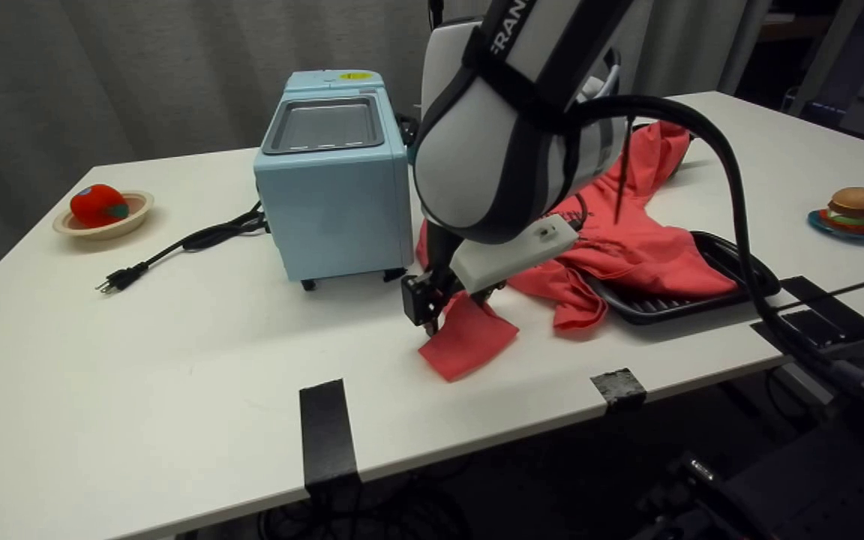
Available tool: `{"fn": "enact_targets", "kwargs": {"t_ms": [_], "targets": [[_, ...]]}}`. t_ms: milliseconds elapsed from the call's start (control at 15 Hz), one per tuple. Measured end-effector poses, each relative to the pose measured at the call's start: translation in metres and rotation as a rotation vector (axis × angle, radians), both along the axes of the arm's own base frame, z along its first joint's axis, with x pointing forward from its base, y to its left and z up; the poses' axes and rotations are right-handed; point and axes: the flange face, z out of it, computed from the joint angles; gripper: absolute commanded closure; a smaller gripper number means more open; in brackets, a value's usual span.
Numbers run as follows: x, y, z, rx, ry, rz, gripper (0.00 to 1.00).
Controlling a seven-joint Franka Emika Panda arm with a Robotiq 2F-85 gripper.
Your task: Fold the sweatshirt sleeves
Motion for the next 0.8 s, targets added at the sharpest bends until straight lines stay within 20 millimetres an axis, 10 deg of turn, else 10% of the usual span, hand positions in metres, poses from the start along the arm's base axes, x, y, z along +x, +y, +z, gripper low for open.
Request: {"fn": "enact_targets", "kwargs": {"t_ms": [333,800], "targets": [[-0.001,0.011,0.005,0.006,-0.008,-0.022,1.0],[-0.004,0.01,0.034,0.015,-0.028,-0.071,0.99]]}}
